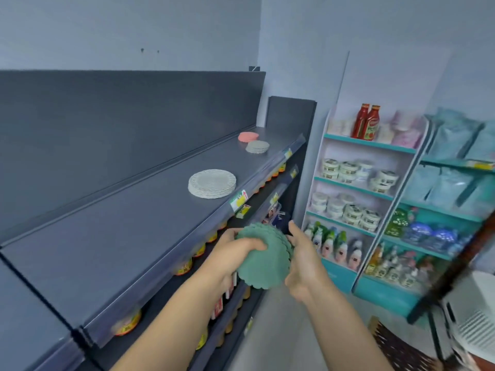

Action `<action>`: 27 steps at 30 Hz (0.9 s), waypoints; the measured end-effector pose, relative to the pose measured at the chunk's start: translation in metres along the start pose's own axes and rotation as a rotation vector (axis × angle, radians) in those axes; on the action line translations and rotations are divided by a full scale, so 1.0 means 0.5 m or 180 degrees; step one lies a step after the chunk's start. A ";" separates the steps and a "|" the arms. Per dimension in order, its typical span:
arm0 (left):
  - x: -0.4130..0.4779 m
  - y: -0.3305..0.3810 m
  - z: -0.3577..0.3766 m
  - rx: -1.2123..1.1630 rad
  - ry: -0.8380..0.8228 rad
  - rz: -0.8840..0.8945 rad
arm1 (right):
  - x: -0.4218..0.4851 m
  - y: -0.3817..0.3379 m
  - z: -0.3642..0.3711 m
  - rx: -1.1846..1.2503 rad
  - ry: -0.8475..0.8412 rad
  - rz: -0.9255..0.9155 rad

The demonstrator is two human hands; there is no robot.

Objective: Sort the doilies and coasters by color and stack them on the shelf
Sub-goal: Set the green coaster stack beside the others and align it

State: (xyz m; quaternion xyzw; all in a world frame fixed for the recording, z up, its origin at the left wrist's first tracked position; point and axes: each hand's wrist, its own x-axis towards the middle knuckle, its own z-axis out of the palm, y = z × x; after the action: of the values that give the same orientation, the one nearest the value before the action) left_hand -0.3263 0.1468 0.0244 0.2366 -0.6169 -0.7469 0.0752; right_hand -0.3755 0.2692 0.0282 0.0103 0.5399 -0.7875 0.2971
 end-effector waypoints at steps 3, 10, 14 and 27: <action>0.124 0.003 0.054 0.0115 -0.0093 0.0041 | 0.108 -0.042 -0.045 -0.0104 0.0195 0.0003; 0.462 0.070 0.185 -0.0058 -0.0237 0.0344 | 0.421 -0.213 -0.116 -0.0675 0.0410 -0.0278; 0.645 0.141 0.262 -0.0121 -0.0305 0.0596 | 0.593 -0.338 -0.138 -0.1033 0.0423 -0.0587; 1.130 0.246 0.394 0.0786 0.0668 0.1878 | 1.150 -0.554 -0.205 -0.0865 0.0094 -0.1155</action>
State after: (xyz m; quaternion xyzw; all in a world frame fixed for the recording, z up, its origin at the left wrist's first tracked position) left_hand -0.9318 0.0652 0.0199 0.1307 -0.7335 -0.5841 0.3220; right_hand -1.0126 0.1610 0.0256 -0.1155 0.6384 -0.7478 0.1414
